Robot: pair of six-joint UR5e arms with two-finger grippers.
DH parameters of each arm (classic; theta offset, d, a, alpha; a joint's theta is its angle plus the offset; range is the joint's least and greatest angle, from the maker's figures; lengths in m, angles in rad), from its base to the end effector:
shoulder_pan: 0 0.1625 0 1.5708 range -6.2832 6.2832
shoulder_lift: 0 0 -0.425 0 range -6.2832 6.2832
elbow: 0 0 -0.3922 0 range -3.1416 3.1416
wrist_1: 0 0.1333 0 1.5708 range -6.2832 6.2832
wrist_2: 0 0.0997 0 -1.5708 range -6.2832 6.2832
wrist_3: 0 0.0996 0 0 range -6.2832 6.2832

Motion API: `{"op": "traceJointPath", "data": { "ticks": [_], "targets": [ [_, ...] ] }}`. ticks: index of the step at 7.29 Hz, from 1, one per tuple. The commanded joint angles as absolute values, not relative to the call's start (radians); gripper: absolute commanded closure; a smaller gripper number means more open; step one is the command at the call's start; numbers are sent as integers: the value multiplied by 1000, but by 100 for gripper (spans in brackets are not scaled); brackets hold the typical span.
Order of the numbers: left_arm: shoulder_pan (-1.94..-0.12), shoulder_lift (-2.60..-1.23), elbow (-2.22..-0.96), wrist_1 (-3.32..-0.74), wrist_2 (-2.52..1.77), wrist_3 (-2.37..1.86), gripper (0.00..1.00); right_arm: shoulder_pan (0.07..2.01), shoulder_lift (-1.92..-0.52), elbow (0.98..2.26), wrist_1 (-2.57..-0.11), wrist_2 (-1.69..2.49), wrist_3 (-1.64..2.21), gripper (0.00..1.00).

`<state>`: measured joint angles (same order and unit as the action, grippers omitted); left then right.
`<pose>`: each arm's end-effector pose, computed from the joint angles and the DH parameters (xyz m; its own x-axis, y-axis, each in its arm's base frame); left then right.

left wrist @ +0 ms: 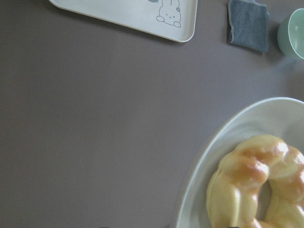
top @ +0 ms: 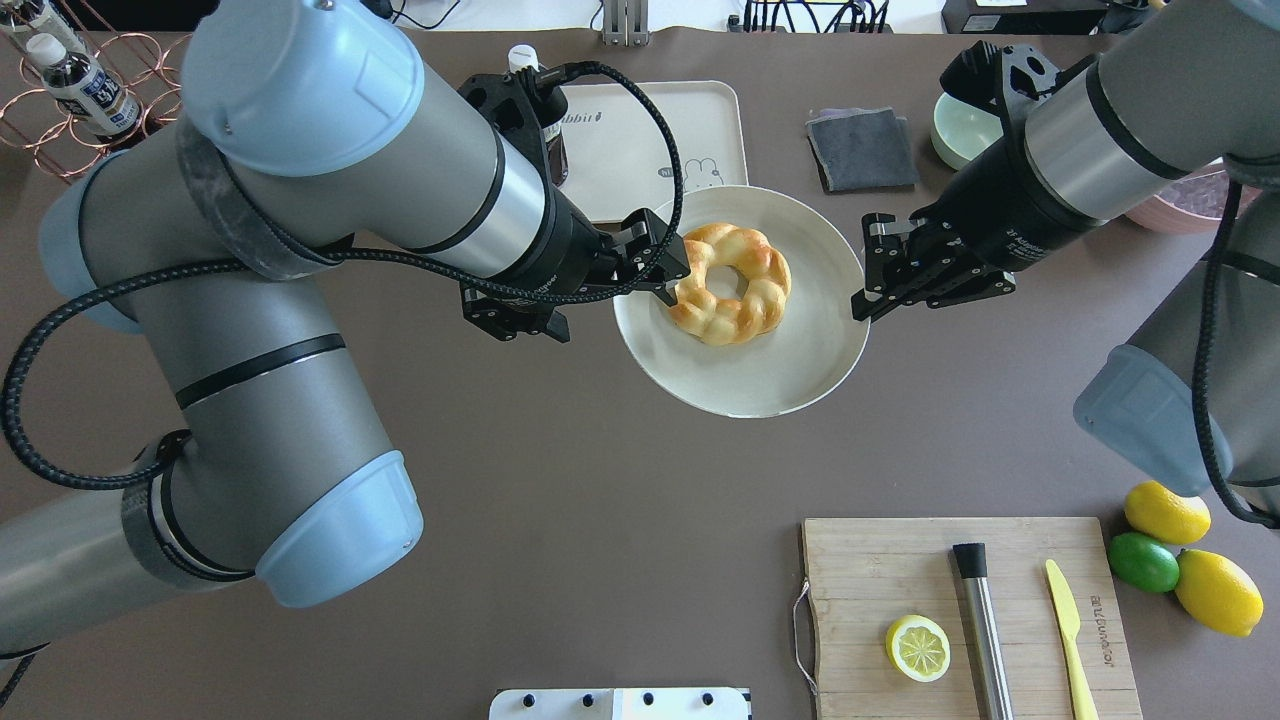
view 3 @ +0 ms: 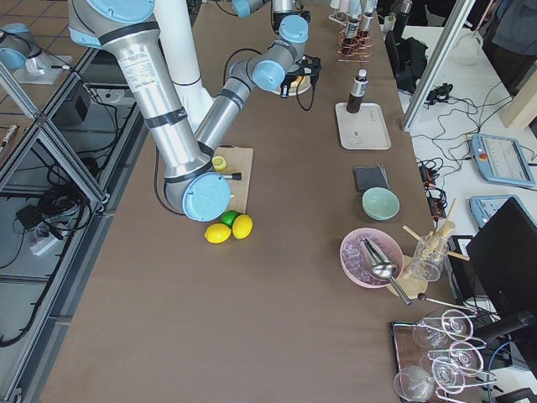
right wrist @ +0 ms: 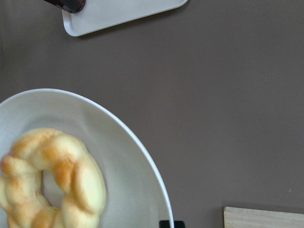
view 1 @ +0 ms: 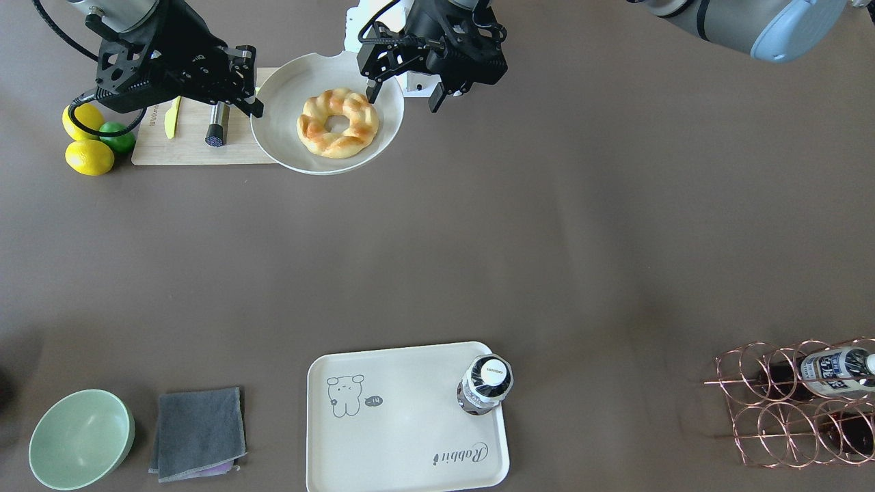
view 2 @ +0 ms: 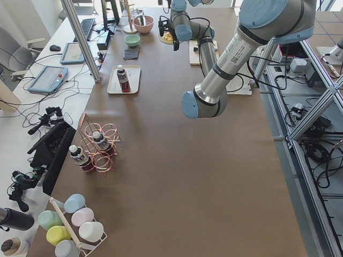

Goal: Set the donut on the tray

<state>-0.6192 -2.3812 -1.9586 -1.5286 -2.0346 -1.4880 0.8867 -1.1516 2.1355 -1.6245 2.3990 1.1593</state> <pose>0.4146 -0.4045 0.0348 0.3424 -0.1532 -0.9270 0.1579 0.9820 -0.1040 -0.2719 -0.4283 0.1845 0.4065 0.0705 0.9109 0.0129 0.9965 -0.0829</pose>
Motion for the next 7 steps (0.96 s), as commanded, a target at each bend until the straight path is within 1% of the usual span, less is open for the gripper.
{"op": "traceJointPath", "data": {
  "ticks": [1,3,4,6,7],
  "targets": [
    [-644,-2343,-2012,-1526,-2040,-1486,3,887,-1155,2105,-1624,2398,1144,100],
    [-719,-2303,-2037,-1526,-2115,-1485,3,897,-1122,2015,-1624,2388,1147,100],
    [-732,-2266,-2060,-1526,-2120,-1485,3,911,-1077,1940,-1626,2385,1158,100],
    [-739,-2199,-2112,-1525,-2120,-1485,3,939,-935,1719,-1626,2381,1195,100],
    [-738,-2185,-2146,-1514,-2120,-1486,3,945,-860,1574,-1593,2375,1206,100]
  ]
}}
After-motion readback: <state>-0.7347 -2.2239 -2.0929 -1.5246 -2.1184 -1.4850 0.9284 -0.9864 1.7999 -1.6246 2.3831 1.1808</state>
